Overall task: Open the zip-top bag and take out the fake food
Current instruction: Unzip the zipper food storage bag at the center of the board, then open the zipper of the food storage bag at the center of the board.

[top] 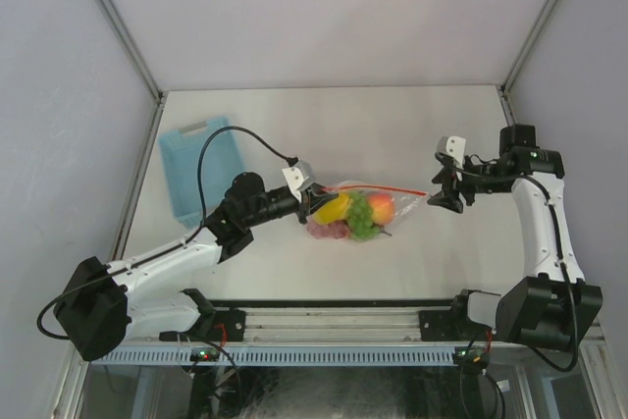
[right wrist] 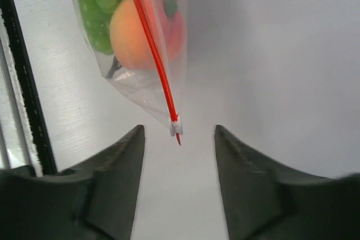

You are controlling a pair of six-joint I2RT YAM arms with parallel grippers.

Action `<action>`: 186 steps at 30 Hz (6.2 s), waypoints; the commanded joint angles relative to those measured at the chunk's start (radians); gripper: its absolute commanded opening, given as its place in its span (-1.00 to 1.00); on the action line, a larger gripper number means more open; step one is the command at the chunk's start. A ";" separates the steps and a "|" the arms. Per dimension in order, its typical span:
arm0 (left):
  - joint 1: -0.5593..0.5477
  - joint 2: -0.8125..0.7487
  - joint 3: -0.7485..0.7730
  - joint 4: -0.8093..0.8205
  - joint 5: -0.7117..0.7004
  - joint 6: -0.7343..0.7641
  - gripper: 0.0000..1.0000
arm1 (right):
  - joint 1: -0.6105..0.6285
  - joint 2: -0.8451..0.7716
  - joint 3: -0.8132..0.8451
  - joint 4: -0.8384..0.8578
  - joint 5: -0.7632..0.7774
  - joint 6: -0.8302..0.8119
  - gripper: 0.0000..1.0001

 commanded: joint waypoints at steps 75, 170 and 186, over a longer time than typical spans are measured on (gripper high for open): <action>0.113 0.206 0.421 -0.289 0.048 0.063 -0.11 | 0.448 -0.013 0.036 0.738 0.159 0.835 -1.00; 0.186 0.461 0.680 -0.388 0.126 -0.098 -1.00 | 0.411 0.449 0.448 0.758 0.258 0.823 -0.02; 0.131 0.545 0.434 -0.060 0.155 -0.408 -0.99 | 0.288 0.241 0.144 -0.352 -0.296 -0.676 0.36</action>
